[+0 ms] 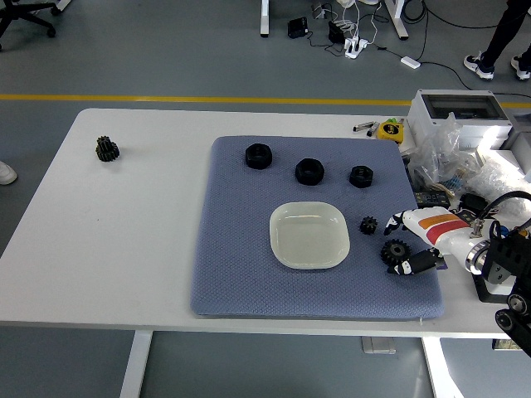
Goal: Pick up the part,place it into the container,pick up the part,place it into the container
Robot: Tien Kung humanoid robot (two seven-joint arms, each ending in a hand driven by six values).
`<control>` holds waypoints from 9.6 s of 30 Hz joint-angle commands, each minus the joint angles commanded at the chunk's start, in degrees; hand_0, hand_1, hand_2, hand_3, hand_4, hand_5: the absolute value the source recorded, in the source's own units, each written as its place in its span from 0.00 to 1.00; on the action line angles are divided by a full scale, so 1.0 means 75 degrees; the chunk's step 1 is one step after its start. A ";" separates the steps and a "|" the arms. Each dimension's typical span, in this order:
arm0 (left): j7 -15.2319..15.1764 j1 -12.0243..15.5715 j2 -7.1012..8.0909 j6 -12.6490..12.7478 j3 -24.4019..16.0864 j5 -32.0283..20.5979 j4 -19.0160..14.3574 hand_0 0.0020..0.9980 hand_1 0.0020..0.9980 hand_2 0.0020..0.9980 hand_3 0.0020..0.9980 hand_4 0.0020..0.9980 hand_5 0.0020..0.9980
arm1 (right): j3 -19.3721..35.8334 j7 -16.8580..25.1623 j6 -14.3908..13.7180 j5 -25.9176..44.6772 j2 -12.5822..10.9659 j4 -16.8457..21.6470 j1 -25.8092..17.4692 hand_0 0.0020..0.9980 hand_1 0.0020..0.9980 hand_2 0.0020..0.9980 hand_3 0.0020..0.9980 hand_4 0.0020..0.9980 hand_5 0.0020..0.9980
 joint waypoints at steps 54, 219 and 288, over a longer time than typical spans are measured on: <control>0.0064 0.0015 0.0006 -0.0032 -0.0156 0.0290 -0.0012 0.64 0.64 0.61 0.55 0.59 0.48 | -0.0415 -0.0091 -0.0412 0.0267 -0.0048 0.1077 0.0642 0.27 0.39 0.43 0.48 0.69 0.05; 0.0244 -0.0052 -0.0033 -0.0135 -0.0514 0.0844 -0.0046 0.65 0.67 0.61 0.55 0.59 0.47 | -0.3807 0.0467 -0.1867 0.1747 0.0718 -0.3061 0.3779 0.15 0.29 0.42 0.50 0.65 0.41; 0.0261 0.0007 0.0058 -0.0177 -0.0576 0.0927 -0.0048 0.65 0.65 0.61 0.55 0.59 0.47 | -0.4468 -0.0434 0.0127 -0.0250 0.0875 -0.0044 0.4285 0.20 0.42 0.53 0.53 0.80 0.37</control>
